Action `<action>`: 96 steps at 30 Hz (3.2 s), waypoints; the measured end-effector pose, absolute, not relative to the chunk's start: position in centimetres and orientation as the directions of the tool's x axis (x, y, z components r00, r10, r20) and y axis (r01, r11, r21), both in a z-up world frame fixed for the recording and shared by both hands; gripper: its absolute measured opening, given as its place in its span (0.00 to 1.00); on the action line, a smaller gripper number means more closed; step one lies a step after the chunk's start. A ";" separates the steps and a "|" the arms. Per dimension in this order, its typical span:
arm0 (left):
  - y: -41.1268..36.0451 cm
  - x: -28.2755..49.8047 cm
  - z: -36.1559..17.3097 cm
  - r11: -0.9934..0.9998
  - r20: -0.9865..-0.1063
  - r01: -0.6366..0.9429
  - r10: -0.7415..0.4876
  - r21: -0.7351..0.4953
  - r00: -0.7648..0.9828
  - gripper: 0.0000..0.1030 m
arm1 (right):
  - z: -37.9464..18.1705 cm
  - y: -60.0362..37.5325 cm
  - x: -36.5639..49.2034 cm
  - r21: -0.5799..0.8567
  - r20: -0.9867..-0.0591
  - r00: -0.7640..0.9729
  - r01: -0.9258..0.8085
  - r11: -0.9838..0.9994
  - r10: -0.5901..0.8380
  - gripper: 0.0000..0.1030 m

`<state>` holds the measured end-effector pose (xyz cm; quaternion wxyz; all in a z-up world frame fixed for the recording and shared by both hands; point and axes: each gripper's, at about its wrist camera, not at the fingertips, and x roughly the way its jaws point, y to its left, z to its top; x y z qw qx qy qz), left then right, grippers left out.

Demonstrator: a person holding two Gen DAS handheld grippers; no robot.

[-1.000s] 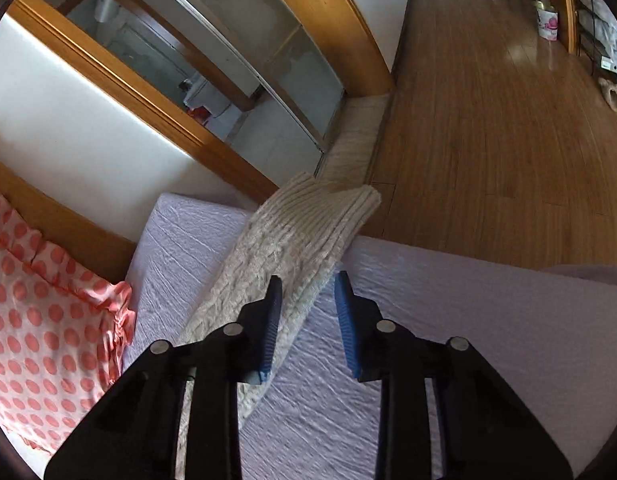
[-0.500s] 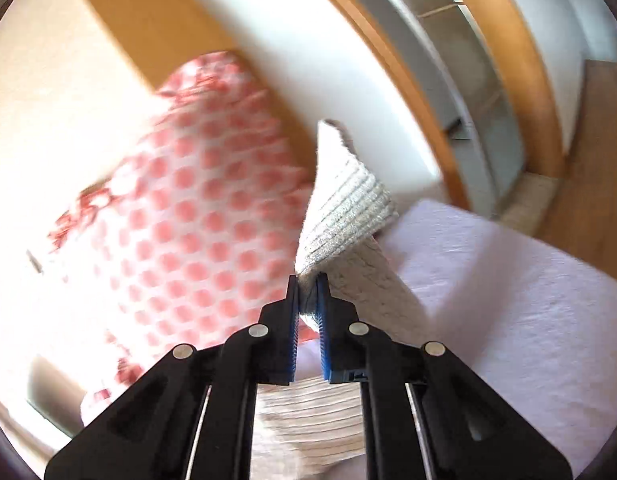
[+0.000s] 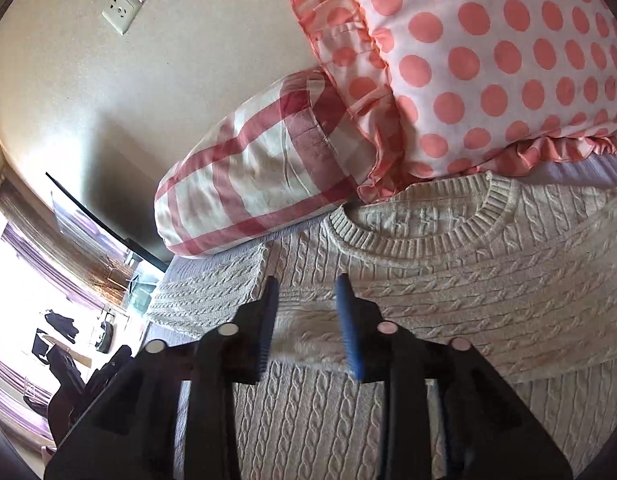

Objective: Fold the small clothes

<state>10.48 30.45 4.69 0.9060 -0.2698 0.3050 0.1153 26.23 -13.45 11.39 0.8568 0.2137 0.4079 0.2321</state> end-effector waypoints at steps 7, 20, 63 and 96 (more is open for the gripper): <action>39.3 15.3 1.5 0.649 -0.678 -0.512 -0.006 -0.562 0.735 0.83 | 12.8 -19.2 22.3 0.492 -0.572 0.646 -0.222 0.842 0.505 0.68; 47.4 17.6 -1.3 0.456 -0.725 -0.640 -0.015 -0.618 0.689 0.07 | 11.9 -22.5 19.7 0.507 -0.545 0.668 -0.219 0.834 0.507 0.74; 13.6 7.1 3.2 0.962 -0.746 0.154 -0.271 -0.223 0.608 0.47 | 6.3 -32.1 26.1 0.345 -0.784 0.598 0.192 0.919 0.170 0.21; 14.0 -4.5 0.0 0.872 -0.680 0.161 -0.465 -0.462 0.567 0.08 | 4.6 -34.8 -2.3 0.630 -0.617 0.608 0.001 0.776 0.500 0.09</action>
